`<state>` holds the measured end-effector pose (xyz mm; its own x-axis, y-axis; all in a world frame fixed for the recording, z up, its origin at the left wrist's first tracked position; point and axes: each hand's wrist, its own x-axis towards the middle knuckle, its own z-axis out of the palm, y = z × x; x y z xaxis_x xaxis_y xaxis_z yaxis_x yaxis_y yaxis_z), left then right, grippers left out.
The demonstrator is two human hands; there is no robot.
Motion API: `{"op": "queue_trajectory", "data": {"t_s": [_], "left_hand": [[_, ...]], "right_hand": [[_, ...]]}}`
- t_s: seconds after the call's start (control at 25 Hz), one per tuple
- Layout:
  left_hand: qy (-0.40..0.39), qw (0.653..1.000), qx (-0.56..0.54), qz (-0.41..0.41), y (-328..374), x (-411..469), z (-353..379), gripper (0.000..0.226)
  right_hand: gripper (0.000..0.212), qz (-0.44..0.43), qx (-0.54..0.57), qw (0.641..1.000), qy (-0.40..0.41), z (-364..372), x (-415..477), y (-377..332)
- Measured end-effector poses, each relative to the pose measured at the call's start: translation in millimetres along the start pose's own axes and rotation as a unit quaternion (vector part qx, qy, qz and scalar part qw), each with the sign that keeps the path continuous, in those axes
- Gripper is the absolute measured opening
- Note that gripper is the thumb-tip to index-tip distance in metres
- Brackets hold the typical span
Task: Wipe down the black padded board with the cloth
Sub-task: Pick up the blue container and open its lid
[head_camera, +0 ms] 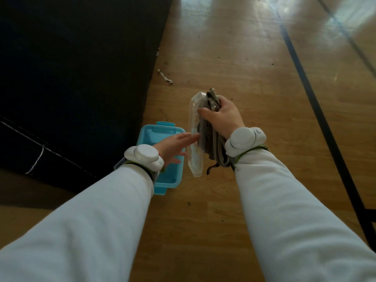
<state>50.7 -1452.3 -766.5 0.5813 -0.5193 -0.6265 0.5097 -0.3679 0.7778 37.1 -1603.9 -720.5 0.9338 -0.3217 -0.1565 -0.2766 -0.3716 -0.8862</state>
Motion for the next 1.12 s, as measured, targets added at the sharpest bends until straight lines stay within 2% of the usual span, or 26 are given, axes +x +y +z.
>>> {"op": "queue_trajectory", "data": {"t_s": [0.16,0.28,0.4,0.48,0.64,0.76,0.88,1.04,1.12], "left_hand": [[0.038,0.998,-0.022,0.035,4,2,-11,0.066],[0.097,0.993,-0.039,0.051,-1,-1,-27,0.064],[0.200,0.977,-0.011,0.068,-6,0,-39,0.048],[0.265,0.960,0.007,0.085,-6,1,-50,0.046],[0.296,0.954,-0.025,0.034,-10,-5,-66,0.038],[0.321,0.947,-0.029,-0.007,-21,-12,-77,0.025],[0.330,0.942,-0.059,-0.006,-20,-12,-82,0.023],[0.308,0.945,-0.108,-0.022,-20,-11,-82,0.023],[0.306,0.943,-0.127,-0.024,-21,-11,-81,0.028]], "right_hand": [[0.025,-0.002,0.129,0.992,0.002,-3,1,-6],[0.020,0.027,0.220,0.975,0.004,9,-3,-2],[0.017,0.013,0.237,0.972,-0.006,18,0,-11],[0.019,-0.001,0.257,0.966,-0.026,25,9,-20],[0.035,0.064,0.339,0.938,-0.025,43,11,-7],[0.055,0.135,0.314,0.940,-0.008,71,9,10],[0.078,0.188,0.265,0.945,-0.046,106,9,29],[0.056,0.163,0.174,0.966,-0.101,132,5,46],[0.053,0.153,0.068,0.984,-0.065,130,10,53]]}}
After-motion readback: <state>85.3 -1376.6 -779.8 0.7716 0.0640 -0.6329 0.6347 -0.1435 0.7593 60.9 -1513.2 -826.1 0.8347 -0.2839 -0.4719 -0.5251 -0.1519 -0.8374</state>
